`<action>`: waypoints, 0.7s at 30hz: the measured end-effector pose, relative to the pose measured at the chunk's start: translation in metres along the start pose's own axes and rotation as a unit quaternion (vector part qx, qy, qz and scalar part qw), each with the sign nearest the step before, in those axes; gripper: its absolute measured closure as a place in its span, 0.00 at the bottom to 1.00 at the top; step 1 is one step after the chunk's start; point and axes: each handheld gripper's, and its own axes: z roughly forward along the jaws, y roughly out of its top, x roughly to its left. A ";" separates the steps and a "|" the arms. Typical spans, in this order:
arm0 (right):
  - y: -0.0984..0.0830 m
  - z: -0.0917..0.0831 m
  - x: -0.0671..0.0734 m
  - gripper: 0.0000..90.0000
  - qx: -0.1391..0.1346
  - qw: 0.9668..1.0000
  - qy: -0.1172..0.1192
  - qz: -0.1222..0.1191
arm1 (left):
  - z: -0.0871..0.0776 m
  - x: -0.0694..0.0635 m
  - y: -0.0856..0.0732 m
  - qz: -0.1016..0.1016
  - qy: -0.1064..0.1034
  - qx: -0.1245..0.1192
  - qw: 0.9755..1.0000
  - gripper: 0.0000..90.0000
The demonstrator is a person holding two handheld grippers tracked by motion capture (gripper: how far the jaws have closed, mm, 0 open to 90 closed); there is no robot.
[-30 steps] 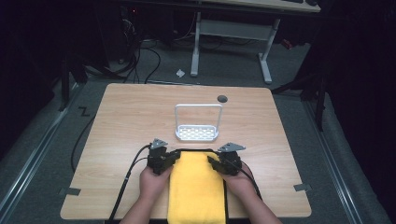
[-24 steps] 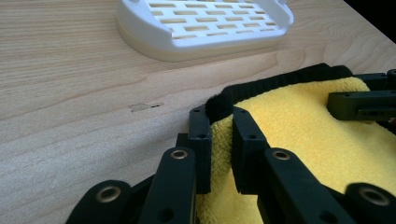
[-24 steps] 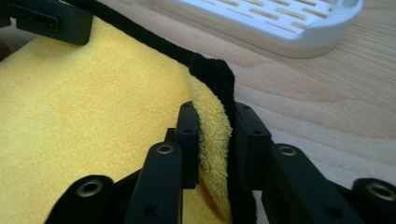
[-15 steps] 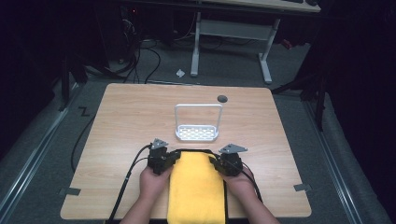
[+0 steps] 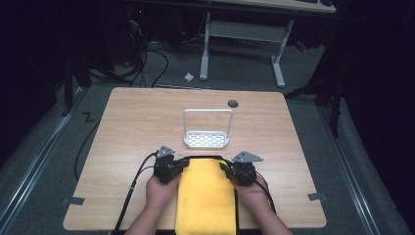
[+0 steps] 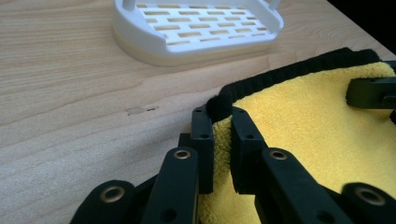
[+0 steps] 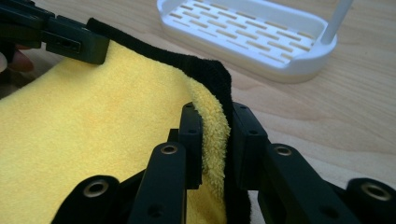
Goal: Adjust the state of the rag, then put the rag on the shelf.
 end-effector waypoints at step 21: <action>0.032 -0.033 0.009 0.86 -0.091 0.995 -0.012 -0.025 | -0.042 -0.029 0.042 0.048 0.003 -0.090 0.995 0.92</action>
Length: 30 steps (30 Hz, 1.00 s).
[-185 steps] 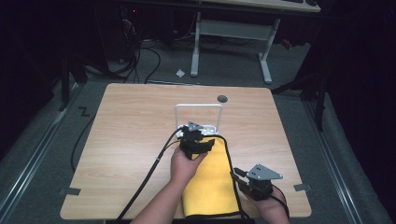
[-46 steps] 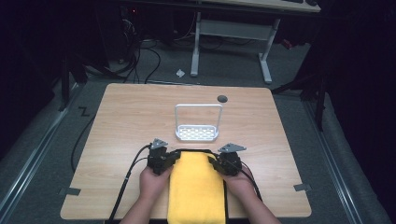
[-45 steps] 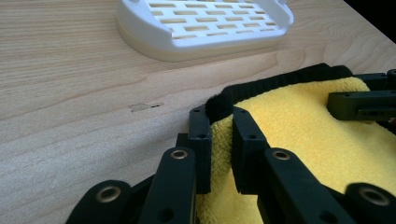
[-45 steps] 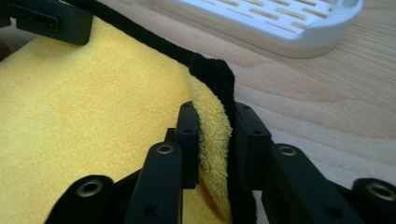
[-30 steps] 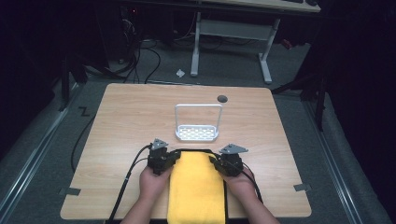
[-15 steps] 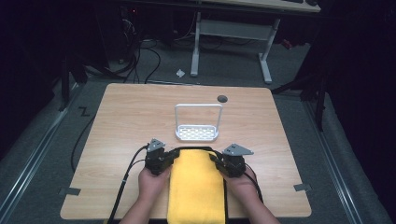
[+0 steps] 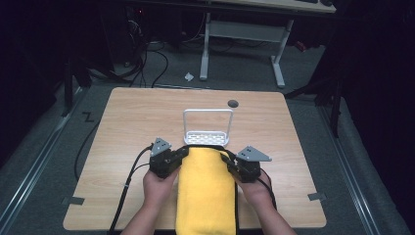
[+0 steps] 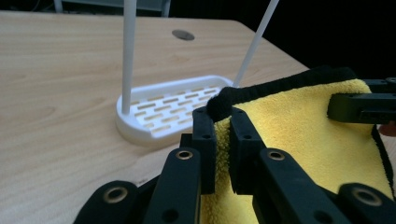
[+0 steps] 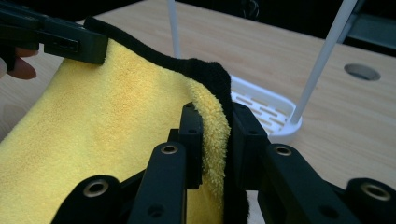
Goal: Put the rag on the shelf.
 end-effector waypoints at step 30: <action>0.097 -0.039 0.000 0.86 -0.123 0.992 -0.017 -0.033 | -0.046 -0.029 0.100 0.067 0.005 -0.125 0.990 0.92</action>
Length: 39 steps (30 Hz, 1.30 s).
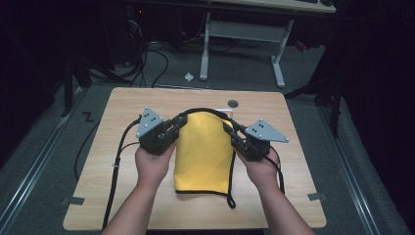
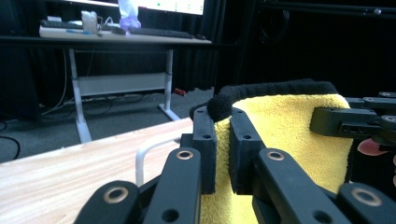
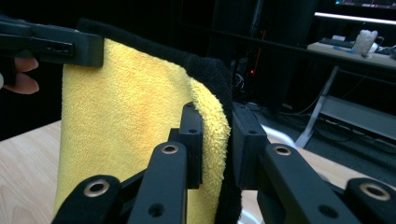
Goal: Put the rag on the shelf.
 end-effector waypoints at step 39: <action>0.062 0.042 -0.043 0.86 -0.022 1.000 -0.013 0.008 | 0.048 0.044 0.058 0.062 0.036 0.014 0.997 0.93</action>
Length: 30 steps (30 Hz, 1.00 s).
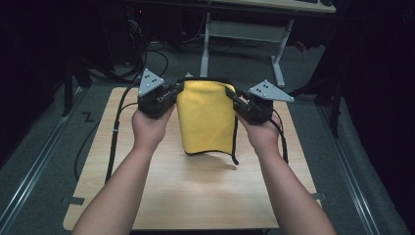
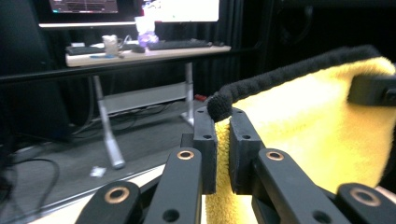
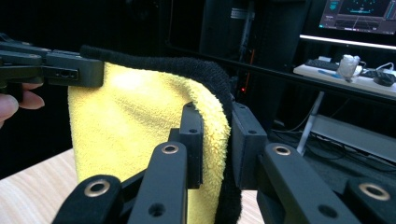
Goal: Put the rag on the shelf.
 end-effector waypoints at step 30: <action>-0.047 0.086 -0.058 0.86 0.107 0.994 0.001 -0.019 | 0.087 0.042 -0.046 -0.002 0.010 0.127 0.992 0.92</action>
